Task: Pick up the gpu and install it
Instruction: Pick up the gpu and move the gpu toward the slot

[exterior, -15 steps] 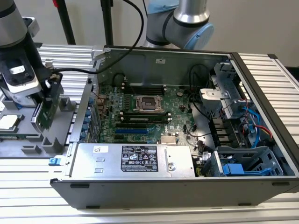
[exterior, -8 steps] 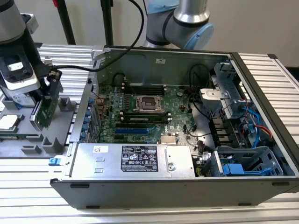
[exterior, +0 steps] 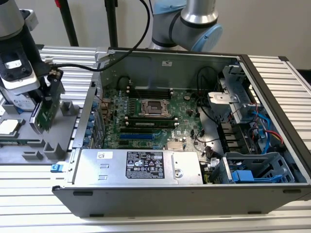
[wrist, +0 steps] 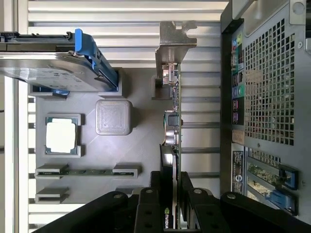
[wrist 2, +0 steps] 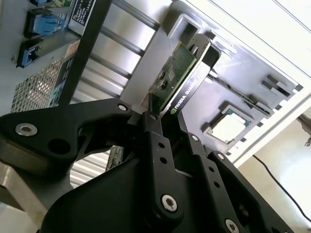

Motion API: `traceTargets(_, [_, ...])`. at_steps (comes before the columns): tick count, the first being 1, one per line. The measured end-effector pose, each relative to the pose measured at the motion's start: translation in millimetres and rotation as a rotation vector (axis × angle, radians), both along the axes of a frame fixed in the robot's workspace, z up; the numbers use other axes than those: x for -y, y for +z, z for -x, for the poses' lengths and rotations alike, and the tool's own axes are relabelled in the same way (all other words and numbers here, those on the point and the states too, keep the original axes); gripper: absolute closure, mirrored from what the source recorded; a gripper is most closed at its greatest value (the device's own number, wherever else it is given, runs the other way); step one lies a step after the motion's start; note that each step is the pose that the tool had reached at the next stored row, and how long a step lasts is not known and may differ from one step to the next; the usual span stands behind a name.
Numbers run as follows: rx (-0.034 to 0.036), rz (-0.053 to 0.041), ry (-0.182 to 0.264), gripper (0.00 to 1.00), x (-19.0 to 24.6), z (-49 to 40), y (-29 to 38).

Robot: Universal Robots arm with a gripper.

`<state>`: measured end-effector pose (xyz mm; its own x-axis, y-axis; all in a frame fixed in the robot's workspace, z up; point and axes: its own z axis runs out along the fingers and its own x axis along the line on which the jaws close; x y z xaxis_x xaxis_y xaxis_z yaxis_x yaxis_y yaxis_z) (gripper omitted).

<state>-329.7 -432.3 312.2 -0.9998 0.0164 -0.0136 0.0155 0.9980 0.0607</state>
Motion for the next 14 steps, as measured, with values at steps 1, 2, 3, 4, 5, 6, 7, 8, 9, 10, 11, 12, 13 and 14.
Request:
traceTargets(1, [0.0000, 0.0000, 0.000, 1.00, 0.0, 0.0, 1.1])
traceTargets(2, [0.0000, 0.0000, 0.000, 1.00, 0.0, 0.0, 2.0])
traceTargets(3, [0.0000, 0.0000, 0.000, 1.00, 0.0, 0.0, 3.1])
traceTargets(4, [0.0000, 0.0000, 0.000, 1.00, 0.0, -0.1, 4.1])
traceTargets(5, [-0.0001, 0.0001, 0.000, 1.00, 0.1, -0.1, 5.0])
traceTargets(6, [-0.0001, 0.0001, 0.000, 1.00, 0.0, -0.1, 6.0])
traceTargets(7, [-0.0001, 0.0001, 0.000, 1.00, 0.0, -0.1, 6.9])
traceTargets(8, [0.0000, 0.0000, 0.000, 1.00, 0.0, 0.0, 7.9])
traceTargets(9, [0.0000, 0.0000, 0.000, 1.00, 0.0, 0.0, 8.9])
traceTargets(10, [0.0000, 0.0000, 0.000, 1.00, 0.0, 0.0, 9.9])
traceTargets(11, [0.0000, 0.0000, 0.000, 1.00, 0.0, 0.0, 10.9])
traceTargets(12, [0.0000, 0.0000, 0.000, 1.00, 0.0, 0.0, 11.7])
traceTargets(13, [-0.0001, 0.0001, 0.000, 1.00, -0.1, 0.1, 12.6])
traceTargets(14, [0.0000, 0.0000, 0.000, 1.00, -0.1, 0.1, 13.6])
